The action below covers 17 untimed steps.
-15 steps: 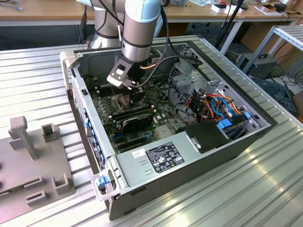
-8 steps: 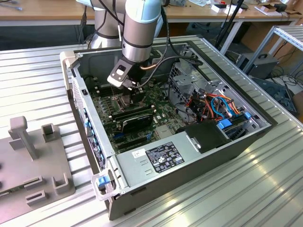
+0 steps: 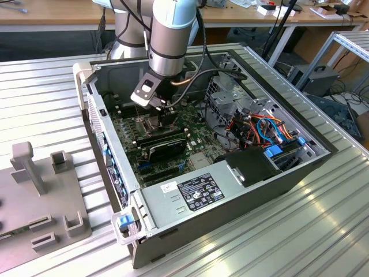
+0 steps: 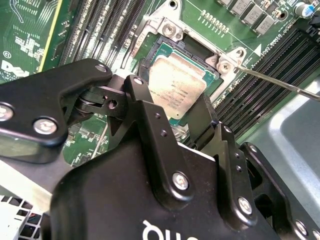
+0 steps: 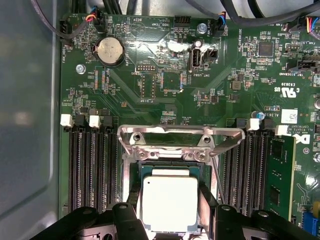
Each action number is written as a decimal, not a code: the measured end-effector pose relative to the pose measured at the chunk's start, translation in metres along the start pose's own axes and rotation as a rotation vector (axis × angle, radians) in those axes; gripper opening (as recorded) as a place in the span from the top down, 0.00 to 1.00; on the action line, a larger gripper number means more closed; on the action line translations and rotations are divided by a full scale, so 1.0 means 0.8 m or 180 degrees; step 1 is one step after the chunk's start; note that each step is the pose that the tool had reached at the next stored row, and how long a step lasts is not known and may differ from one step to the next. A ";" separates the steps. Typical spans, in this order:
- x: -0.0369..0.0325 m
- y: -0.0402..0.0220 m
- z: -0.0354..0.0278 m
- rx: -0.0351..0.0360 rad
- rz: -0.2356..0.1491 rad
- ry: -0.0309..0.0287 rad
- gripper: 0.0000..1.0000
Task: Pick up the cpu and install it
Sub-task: 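Place the cpu into insertion slot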
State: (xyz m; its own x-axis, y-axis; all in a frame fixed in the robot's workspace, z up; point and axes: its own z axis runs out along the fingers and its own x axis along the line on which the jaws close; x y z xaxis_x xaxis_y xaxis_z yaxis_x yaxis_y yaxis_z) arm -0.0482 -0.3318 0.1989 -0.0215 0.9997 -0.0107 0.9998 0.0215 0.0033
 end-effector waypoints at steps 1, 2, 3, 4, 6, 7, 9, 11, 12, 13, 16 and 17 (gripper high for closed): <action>0.0000 0.0000 0.0003 0.0000 0.0000 0.0000 0.45; 0.0001 0.0000 0.0005 0.0000 0.0000 0.0000 0.45; 0.0001 0.0001 0.0007 0.0000 0.0000 0.0000 0.45; 0.0001 0.0000 0.0008 0.0000 0.0000 0.0001 0.45; 0.0001 0.0000 0.0013 0.0000 0.0000 0.0000 0.45; 0.0001 0.0001 0.0016 0.0000 0.0000 0.0000 0.45; 0.0001 0.0001 0.0021 0.0000 0.0000 0.0001 0.45; 0.0001 0.0000 0.0022 0.0000 0.0000 0.0001 0.45; 0.0001 0.0001 0.0022 0.0000 0.0000 0.0001 0.45; 0.0001 0.0001 0.0022 0.0000 0.0000 0.0001 0.45; 0.0001 0.0000 0.0023 -0.0001 0.0000 0.0001 0.45; 0.0001 0.0000 0.0024 0.0000 0.0000 0.0001 0.45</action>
State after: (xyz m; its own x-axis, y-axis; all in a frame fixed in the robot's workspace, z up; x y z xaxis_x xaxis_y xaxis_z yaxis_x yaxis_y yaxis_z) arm -0.0482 -0.3317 0.1970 -0.0215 0.9997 -0.0104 0.9998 0.0215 0.0034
